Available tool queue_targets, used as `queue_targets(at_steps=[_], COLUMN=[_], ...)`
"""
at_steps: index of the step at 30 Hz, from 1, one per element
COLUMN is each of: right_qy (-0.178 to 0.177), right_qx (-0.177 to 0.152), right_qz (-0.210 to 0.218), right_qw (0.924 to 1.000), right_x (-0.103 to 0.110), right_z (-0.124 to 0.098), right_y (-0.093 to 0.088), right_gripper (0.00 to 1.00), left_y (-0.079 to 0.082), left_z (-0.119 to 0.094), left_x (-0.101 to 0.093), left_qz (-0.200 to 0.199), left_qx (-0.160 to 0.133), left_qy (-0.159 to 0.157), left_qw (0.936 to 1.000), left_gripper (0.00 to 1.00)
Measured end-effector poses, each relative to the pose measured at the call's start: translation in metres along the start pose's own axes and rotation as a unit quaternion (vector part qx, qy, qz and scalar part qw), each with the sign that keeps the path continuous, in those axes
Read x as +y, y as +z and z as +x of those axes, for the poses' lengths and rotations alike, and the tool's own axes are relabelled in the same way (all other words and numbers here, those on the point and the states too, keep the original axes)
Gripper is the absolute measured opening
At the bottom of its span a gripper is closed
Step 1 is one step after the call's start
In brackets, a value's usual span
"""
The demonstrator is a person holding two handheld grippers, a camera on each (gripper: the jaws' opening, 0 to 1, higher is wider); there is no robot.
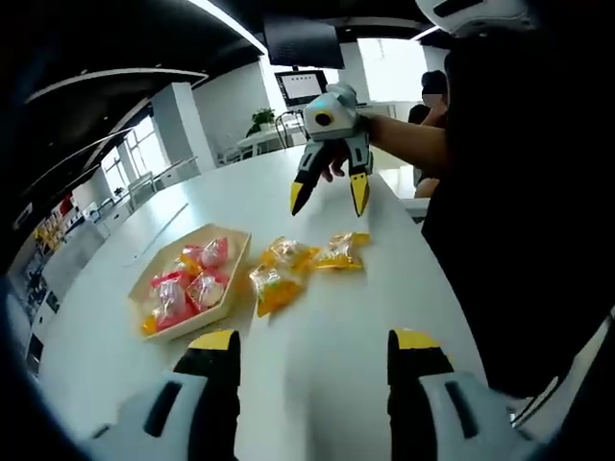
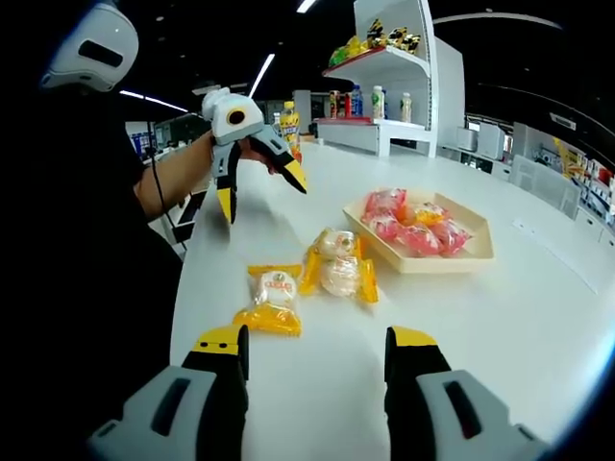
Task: Pick up the marshmallows scattered on the table and place them into the bowl on the table
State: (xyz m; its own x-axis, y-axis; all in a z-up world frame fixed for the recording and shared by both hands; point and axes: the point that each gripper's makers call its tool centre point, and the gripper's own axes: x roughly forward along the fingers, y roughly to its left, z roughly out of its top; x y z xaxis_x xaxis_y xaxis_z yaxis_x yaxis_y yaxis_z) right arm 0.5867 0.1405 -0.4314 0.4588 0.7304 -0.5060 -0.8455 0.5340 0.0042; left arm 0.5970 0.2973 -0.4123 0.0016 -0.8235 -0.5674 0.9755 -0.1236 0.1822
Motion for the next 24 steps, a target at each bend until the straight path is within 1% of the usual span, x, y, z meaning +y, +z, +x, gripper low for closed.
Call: queue_targets(at_steps=[4, 8, 12, 17, 22, 24], right_qy=[0.0, 0.001, 0.001, 0.004, 0.004, 0.005], right_qx=[-0.002, -0.002, 0.0, -0.001, 0.001, 0.001], right_qz=[0.0, -0.001, -0.001, -0.003, -0.003, -0.003], right_qw=[1.0, 1.0, 1.0, 1.0, 1.0, 1.0], right_x=[0.0008, 0.0015, 0.0012, 0.0033, 0.0033, 0.004], right_z=[0.0003, 0.0009, 0.0017, 0.0021, 0.002, 0.0024], right_y=[0.0007, 0.001, 0.0007, 0.0022, 0.0007, 0.0006], right_gripper=[0.56, 0.56, 0.56, 0.56, 0.56, 0.56], left_y=[-0.0034, -0.006, -0.0024, -0.0075, -0.0067, -0.0079], left_z=[-0.0051, -0.0092, -0.0081, -0.0065, -0.0061, -0.0055], left_x=[-0.0061, -0.0046, -0.0078, -0.0077, -0.0086, -0.0091], left_qz=[0.0, 0.007, 0.009, 0.009, 0.008, 0.008], left_qx=[0.011, 0.024, 0.019, 0.027, 0.024, 0.028], left_qy=[-0.009, 0.001, -0.004, -0.005, -0.008, -0.009], left_qw=[0.9999, 0.9997, 0.9998, 0.9996, 0.9996, 0.9995], left_gripper=[0.61, 0.61, 0.61, 0.61, 0.61, 0.61])
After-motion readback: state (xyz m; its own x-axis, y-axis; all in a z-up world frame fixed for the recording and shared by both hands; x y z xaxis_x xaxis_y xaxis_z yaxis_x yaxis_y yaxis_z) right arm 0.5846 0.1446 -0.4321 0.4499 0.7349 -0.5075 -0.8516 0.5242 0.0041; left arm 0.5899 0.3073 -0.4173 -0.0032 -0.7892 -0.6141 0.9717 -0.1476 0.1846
